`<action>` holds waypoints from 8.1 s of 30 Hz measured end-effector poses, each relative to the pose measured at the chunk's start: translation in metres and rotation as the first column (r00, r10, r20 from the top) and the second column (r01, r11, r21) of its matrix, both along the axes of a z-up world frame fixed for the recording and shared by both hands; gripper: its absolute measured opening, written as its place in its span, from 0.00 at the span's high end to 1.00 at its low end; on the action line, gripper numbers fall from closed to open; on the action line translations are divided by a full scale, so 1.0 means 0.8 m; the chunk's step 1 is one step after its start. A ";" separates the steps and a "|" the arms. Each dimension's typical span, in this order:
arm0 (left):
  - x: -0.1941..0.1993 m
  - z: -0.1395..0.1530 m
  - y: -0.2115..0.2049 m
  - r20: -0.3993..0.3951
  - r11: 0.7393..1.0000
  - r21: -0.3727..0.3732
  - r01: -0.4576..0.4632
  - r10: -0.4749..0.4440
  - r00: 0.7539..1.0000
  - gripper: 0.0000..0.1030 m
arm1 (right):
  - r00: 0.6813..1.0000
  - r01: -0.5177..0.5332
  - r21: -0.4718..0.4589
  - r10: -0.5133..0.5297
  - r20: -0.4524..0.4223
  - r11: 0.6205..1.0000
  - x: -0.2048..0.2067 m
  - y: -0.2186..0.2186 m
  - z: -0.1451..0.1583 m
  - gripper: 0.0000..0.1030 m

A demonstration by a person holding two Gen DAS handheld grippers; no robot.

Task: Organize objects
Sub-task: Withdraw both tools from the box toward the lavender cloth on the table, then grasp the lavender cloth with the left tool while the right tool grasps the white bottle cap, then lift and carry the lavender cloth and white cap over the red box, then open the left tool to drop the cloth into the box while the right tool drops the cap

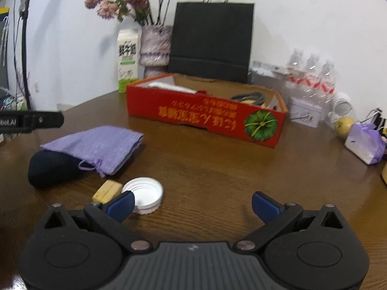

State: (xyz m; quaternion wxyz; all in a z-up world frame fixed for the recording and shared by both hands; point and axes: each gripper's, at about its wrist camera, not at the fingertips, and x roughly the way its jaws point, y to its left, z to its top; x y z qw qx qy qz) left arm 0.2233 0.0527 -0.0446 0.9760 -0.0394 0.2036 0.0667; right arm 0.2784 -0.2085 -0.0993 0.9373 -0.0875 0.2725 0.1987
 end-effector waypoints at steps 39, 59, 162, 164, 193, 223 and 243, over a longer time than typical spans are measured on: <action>0.002 -0.012 -0.010 -0.044 1.000 -0.001 0.028 -0.028 0.999 0.00 | 0.998 -0.046 0.046 0.044 0.043 0.998 0.000 0.032 0.005 0.62; 0.070 -0.012 -0.011 -0.209 1.000 -0.002 -0.001 0.001 0.978 0.00 | 0.988 0.035 0.074 -0.046 0.148 0.997 -0.007 0.005 0.017 0.62; 0.152 0.098 -0.130 0.187 0.999 -0.006 0.045 -0.043 0.981 0.94 | 0.952 0.065 0.170 -0.112 0.285 0.983 0.124 -0.003 0.098 0.62; 0.159 0.098 -0.130 0.187 0.999 -0.010 0.047 -0.044 0.981 0.94 | 0.951 0.069 0.172 -0.116 0.285 0.983 0.133 -0.004 0.099 0.62; 0.290 0.086 -0.095 0.144 0.998 -0.061 -0.002 0.011 0.989 0.94 | 0.958 0.109 0.159 -0.146 0.245 0.981 0.262 0.013 0.082 0.62; 0.354 0.052 -0.078 0.009 0.995 -0.053 -0.083 0.084 0.996 0.24 | 0.980 0.148 0.139 -0.164 0.112 0.979 0.341 0.021 0.049 0.20; 0.341 0.061 -0.079 0.055 0.989 -0.036 -0.141 0.143 0.988 0.00 | 0.976 0.165 0.145 -0.182 0.119 0.976 0.336 0.018 0.053 0.02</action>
